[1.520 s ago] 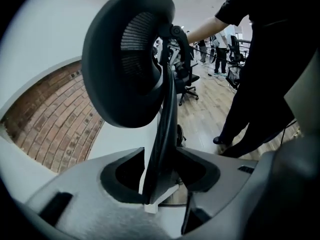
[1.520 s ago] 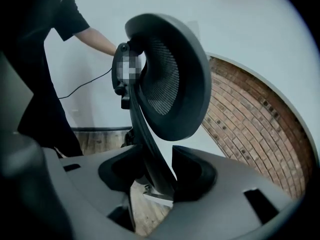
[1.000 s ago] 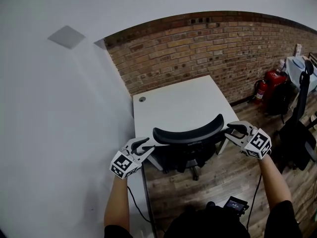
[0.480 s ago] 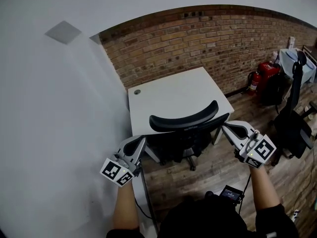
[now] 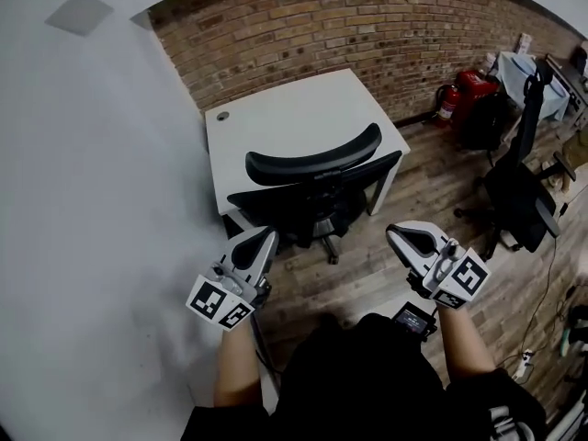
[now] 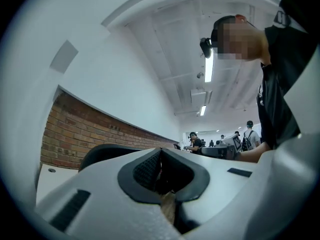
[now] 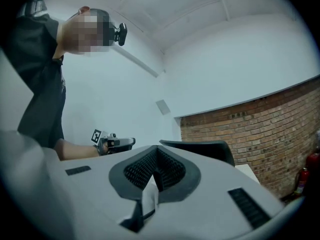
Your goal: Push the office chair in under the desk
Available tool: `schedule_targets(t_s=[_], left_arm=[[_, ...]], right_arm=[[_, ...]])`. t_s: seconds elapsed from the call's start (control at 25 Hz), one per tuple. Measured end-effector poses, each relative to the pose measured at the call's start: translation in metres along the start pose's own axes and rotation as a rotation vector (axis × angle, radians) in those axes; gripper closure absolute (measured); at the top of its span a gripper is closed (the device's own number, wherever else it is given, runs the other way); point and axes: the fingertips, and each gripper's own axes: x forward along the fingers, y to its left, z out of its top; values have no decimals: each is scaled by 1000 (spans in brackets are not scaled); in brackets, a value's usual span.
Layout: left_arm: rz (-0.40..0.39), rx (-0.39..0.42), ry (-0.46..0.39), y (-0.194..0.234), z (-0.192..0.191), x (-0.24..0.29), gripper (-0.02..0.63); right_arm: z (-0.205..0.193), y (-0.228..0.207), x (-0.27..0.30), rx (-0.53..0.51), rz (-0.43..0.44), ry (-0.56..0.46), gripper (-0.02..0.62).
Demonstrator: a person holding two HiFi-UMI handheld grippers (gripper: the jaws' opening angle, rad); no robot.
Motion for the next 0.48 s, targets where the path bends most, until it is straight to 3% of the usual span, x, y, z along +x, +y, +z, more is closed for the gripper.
schedule_targets(t_s=[0.2, 0.48], left_arm=[[-7, -4, -29, -42, -12, -3, 589], [25, -10, 50, -107, -29, -5, 589]], right_arm=[[-10, 13, -29, 3, 50, 0, 589], [0, 21, -79, 39, 93, -31, 589]])
